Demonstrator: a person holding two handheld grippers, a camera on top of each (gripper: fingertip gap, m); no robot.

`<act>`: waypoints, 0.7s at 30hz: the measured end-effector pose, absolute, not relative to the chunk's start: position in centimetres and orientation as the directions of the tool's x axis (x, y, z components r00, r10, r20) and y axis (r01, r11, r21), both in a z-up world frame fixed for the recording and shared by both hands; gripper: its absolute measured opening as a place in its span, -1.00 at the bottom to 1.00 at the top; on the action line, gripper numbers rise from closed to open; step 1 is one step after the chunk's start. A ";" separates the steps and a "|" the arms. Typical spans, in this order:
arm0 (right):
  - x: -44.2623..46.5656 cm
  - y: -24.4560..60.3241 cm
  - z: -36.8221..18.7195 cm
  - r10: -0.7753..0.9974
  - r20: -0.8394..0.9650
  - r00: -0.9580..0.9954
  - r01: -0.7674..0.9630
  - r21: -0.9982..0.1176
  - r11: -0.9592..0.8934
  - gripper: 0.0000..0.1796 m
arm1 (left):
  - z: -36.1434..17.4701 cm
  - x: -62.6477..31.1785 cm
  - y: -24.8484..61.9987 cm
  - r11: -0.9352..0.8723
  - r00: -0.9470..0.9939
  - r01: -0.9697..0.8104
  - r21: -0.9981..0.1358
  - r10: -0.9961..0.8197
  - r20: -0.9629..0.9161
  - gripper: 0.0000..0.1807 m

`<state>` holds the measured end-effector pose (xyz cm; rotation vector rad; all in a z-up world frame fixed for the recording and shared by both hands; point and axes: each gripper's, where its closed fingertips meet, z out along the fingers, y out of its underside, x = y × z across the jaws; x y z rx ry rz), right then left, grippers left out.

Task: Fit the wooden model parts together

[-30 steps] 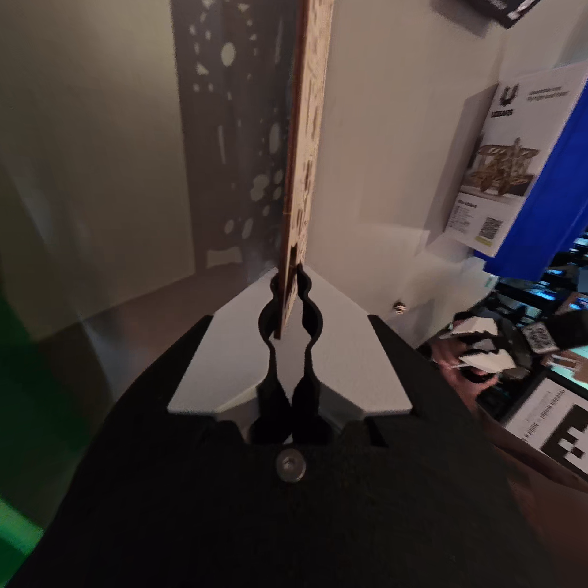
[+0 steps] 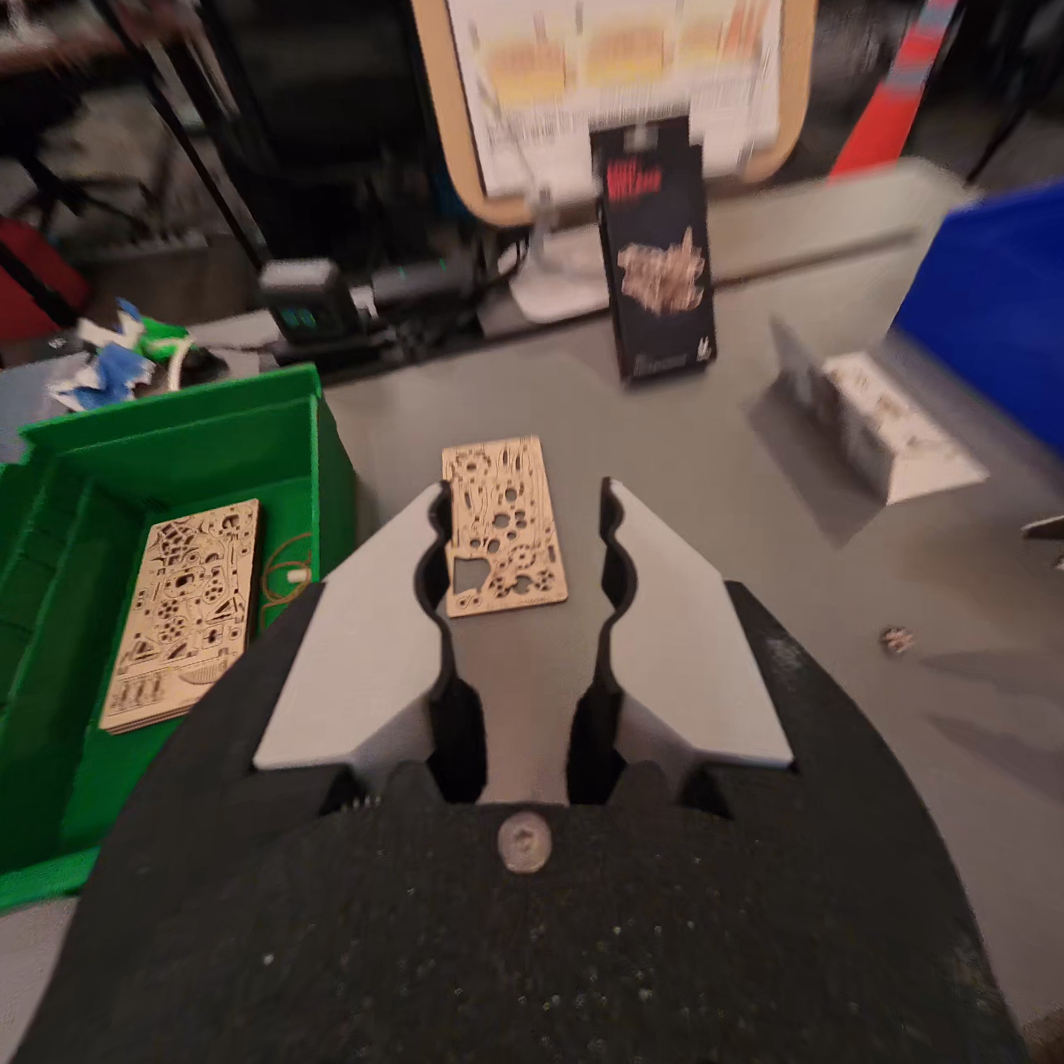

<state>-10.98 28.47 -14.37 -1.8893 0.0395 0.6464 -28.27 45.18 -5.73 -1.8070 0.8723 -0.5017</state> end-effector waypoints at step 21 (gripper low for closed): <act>-7.3 23.9 -18.4 0.034 -0.272 0.962 -0.222 -0.843 -0.490 -0.35 | -18.0 -25.4 35.5 -0.506 0.422 -0.373 -0.777 -0.839 0.344 -0.38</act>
